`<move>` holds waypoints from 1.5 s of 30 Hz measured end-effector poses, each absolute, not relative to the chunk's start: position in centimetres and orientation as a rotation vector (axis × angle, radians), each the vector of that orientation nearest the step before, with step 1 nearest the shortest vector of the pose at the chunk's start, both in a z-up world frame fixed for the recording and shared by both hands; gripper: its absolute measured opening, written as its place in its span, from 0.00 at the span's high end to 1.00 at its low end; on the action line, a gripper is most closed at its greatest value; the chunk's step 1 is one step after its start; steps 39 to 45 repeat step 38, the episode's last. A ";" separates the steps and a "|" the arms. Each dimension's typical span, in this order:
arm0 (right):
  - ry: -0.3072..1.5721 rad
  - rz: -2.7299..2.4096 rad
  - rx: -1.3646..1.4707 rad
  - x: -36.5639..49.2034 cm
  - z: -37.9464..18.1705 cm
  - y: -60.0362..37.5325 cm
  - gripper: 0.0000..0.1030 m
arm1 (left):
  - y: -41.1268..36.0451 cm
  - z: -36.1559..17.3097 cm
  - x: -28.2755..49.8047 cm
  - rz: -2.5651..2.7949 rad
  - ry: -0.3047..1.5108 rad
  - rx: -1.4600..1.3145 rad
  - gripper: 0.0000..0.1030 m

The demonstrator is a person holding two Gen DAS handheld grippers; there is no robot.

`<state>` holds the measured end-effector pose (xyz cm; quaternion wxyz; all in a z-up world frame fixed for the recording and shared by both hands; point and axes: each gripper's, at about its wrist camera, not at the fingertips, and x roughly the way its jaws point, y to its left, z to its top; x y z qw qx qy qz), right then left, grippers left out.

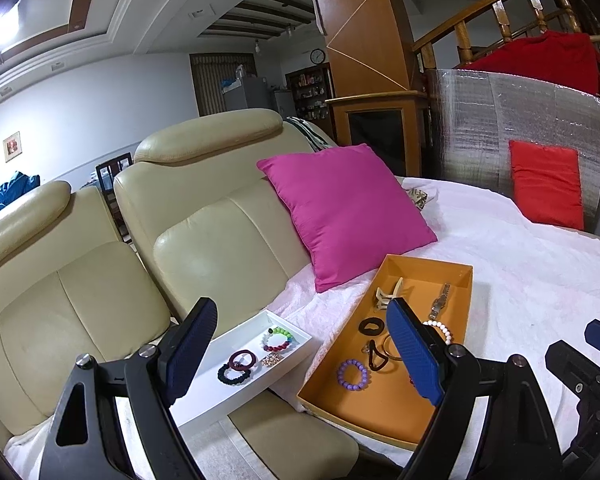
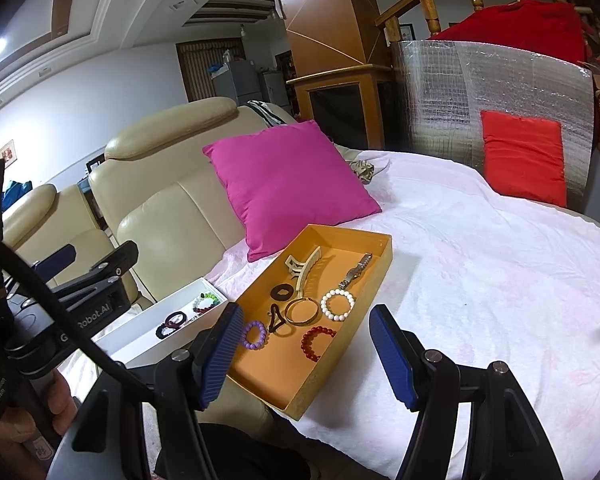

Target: Organize jewelry

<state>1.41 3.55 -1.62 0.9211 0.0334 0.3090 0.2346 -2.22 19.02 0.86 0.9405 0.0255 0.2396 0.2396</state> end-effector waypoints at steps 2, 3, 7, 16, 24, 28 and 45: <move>0.632 0.479 0.063 1.4 -1.5 3.7 0.33 | 19.2 0.8 -2.3 0.489 0.489 0.046 0.16; 0.632 0.479 0.061 1.3 -1.5 3.8 0.33 | 19.4 0.8 -2.3 0.490 0.487 0.042 0.16; 0.633 0.475 0.047 1.4 -1.6 4.1 0.33 | 19.9 0.8 -2.3 0.487 0.487 0.022 0.16; 0.645 0.468 0.008 1.8 -2.0 5.4 0.33 | 21.4 0.6 -2.4 0.507 0.478 -0.009 0.16; 0.639 0.485 -0.019 2.3 -1.9 6.9 0.33 | 22.4 0.3 -2.0 0.522 0.486 -0.021 0.16; 0.643 0.495 -0.016 2.9 -2.0 7.4 0.33 | 22.7 0.1 -1.6 0.531 0.496 -0.018 0.16; 0.647 0.454 0.046 5.4 -2.9 4.2 0.33 | 18.1 0.3 1.0 0.411 0.467 0.042 0.16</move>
